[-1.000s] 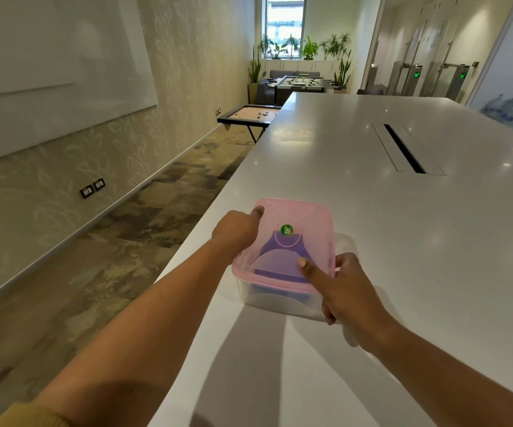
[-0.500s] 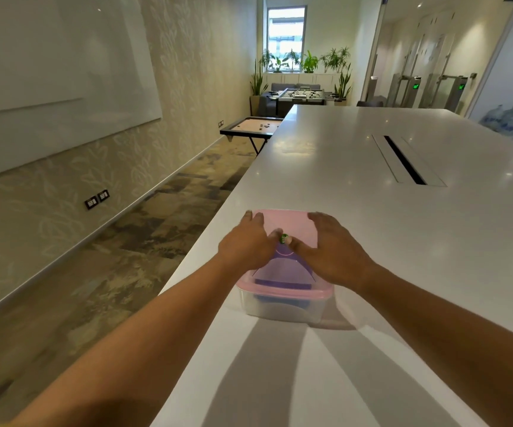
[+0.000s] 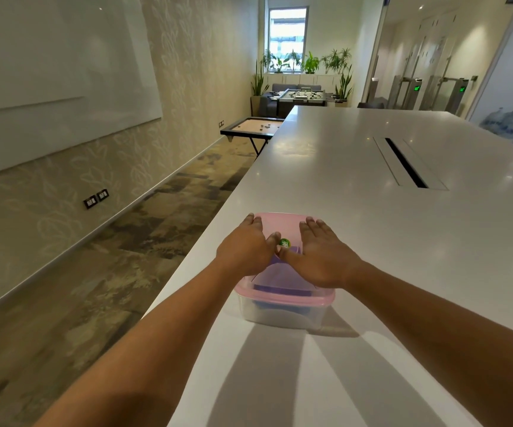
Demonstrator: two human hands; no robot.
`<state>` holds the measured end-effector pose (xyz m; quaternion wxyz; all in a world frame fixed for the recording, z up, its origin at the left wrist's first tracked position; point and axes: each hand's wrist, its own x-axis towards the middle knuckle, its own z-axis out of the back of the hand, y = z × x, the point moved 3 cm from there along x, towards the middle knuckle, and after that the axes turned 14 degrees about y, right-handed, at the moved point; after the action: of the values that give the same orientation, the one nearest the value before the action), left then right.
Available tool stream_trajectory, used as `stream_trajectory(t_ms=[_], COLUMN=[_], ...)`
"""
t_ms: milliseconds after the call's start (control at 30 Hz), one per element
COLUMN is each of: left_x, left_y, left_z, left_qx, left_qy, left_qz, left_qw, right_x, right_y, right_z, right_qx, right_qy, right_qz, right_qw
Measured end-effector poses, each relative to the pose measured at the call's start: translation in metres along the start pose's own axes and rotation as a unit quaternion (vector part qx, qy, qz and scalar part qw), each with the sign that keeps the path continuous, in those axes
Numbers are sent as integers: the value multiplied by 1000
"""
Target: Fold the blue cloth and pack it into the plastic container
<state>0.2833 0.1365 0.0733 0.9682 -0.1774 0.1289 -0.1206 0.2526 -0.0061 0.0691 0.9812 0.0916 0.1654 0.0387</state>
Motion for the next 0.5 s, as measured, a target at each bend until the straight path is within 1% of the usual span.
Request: stream_trajectory(t_ms=[167,267,333,367,433,500], left_x=[0,-1,-4,-6,-11,-18], left_y=[2,1,-1,-2,-6,-9], left_z=[-1,-2,-1,0,2,7], left_qx=[-8,-13,-15,-12,0,28], left_qy=[-7,-25,-44,-51,-87,-139], left_qz=[-3,1,10,16,29,36], left_qw=[1000,1000,999,999,996,989], right_x=[0,-1,0,1,1,-7], right_y=[0,0,-1,-2,-5,-11], right_z=[-1,-1,-1,-1,-1,-1], right_qx=[-2,4,27,59,159,222], right_qy=[-10,-21,-31,-43,-100,-193], right_qz=[0,6,11,18,30,26], right_qw=[1000,1000,999,997,982,955])
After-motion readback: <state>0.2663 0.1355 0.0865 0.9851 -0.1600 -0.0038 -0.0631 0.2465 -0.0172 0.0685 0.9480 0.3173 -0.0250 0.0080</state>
